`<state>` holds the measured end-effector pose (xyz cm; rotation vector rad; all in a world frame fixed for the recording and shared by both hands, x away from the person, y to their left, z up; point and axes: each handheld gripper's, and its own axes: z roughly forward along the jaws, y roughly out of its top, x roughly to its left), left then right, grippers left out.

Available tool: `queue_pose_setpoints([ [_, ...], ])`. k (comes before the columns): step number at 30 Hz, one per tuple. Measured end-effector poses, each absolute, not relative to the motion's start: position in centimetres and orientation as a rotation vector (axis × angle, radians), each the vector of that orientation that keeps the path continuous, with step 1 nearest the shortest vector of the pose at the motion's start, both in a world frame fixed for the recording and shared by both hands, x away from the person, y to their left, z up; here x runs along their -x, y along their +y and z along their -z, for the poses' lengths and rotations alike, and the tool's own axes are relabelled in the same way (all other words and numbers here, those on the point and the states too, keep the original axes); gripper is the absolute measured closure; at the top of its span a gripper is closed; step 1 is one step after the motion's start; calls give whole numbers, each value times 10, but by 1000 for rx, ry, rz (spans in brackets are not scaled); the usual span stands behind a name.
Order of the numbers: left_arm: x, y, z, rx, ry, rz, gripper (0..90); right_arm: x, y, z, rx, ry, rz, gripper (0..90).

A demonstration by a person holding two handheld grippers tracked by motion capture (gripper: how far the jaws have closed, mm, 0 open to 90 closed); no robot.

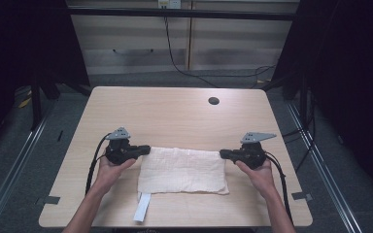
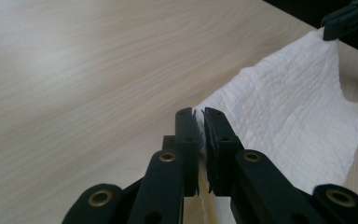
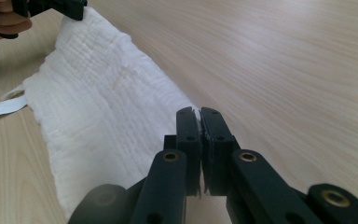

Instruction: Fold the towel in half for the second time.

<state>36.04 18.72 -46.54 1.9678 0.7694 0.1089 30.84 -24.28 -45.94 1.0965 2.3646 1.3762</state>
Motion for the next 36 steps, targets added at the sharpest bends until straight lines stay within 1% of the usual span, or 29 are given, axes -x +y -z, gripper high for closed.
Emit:
queue_pose_setpoints([
  [6, -369, 190, 464, -1955, 785, -105, 850, -309, -240, 449, -1078, 2339, -1399, 873],
  [11, -367, 192, 468, -1961, 801, -108, 850, -305, -233, 443, -1036, 2349, -1402, 874],
  [15, -367, 192, 475, -1973, 836, -117, 850, -298, -226, 447, -998, 2368, -1397, 874],
  [21, -368, 189, 481, -1982, 861, -123, 851, -277, -216, 455, -937, 2426, -1404, 874],
  [36, -368, 188, 480, -1974, 853, -126, 853, -256, -219, 474, -940, 2530, -1347, 876],
])
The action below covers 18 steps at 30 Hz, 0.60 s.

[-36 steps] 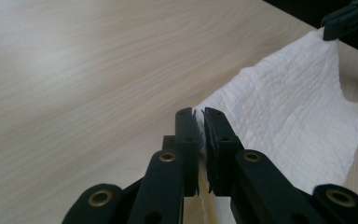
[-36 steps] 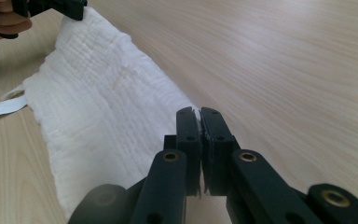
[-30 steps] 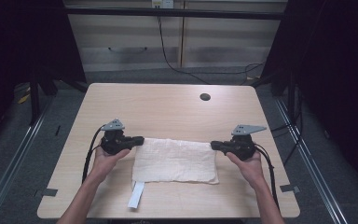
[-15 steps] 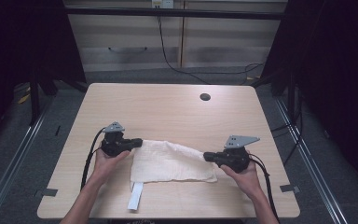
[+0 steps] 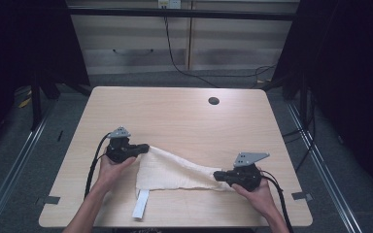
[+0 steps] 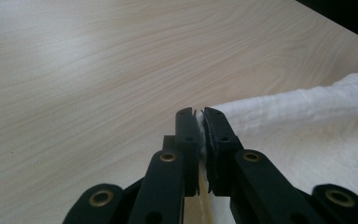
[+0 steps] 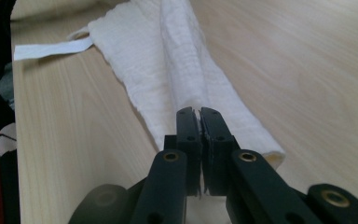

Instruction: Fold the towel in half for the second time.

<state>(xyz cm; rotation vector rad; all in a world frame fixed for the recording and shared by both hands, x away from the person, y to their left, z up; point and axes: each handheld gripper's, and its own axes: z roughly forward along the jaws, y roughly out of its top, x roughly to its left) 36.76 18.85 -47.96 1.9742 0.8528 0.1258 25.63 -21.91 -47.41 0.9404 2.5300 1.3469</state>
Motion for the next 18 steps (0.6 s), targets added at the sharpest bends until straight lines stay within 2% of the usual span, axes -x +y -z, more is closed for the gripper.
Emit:
queue_pose_setpoints([
  [12, -362, 186, 475, -1978, 815, -135, 852, -254, -210, 496, -961, 2654, -1208, 877],
  [18, -352, 184, 459, -1950, 753, -154, 850, -257, -210, 499, -1008, 2656, -1217, 881],
])
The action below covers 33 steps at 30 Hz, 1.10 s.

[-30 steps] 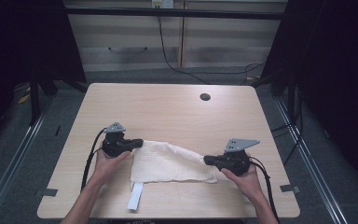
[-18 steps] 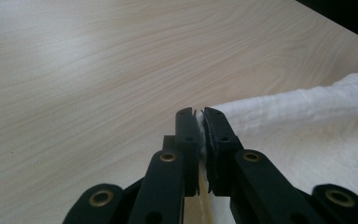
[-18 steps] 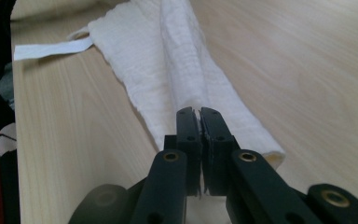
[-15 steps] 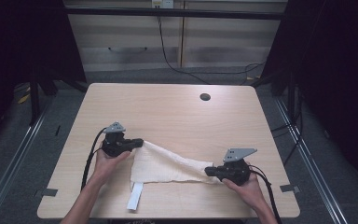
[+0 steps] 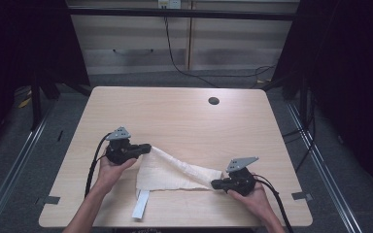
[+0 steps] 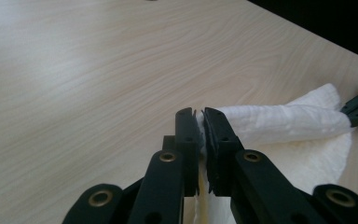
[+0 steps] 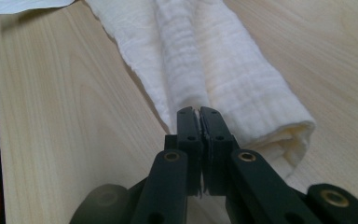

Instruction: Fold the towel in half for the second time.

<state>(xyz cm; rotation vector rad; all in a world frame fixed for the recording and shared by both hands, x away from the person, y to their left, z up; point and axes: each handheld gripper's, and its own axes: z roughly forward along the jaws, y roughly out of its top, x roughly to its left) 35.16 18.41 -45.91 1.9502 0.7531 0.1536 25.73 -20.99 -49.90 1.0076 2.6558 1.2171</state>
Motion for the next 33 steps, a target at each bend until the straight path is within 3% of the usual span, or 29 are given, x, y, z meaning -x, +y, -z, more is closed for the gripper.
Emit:
queue_pose_setpoints([
  [15, -346, 160, 441, -1982, 660, -147, 851, -259, -223, 495, -1145, 2546, -1079, 883],
  [33, -315, 163, 439, -2025, 600, -163, 851, -257, -228, 498, -1189, 2518, -1134, 883],
])
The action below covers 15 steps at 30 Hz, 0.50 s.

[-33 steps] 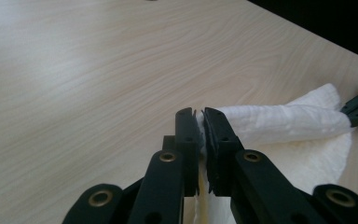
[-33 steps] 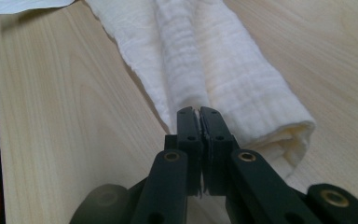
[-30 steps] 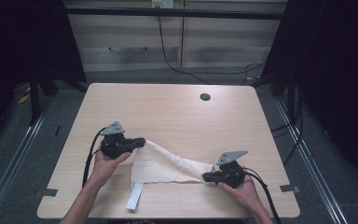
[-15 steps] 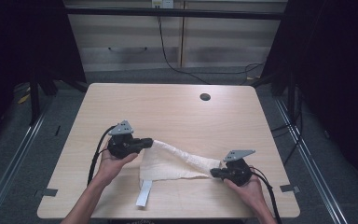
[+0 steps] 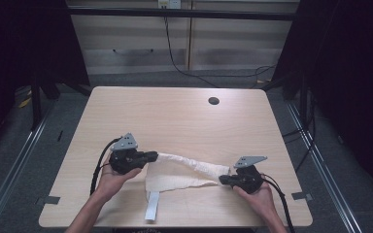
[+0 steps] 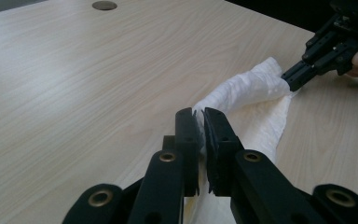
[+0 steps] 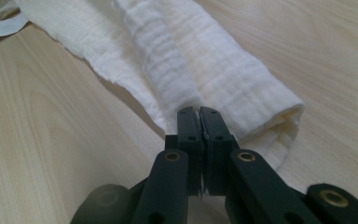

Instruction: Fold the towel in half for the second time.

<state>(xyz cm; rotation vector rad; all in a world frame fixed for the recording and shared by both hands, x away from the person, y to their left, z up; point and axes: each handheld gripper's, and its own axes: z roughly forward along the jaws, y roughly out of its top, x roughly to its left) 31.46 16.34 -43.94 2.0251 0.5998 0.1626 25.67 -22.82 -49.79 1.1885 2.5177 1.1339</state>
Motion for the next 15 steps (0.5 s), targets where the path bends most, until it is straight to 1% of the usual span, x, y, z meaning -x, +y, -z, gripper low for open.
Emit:
queue_pose_setpoints([
  [9, -302, 163, 442, -2054, 564, -169, 850, -257, -228, 498, -1196, 2511, -1142, 883],
  [15, -292, 163, 451, -2096, 555, -146, 850, -256, -228, 498, -1204, 2509, -1144, 883],
])
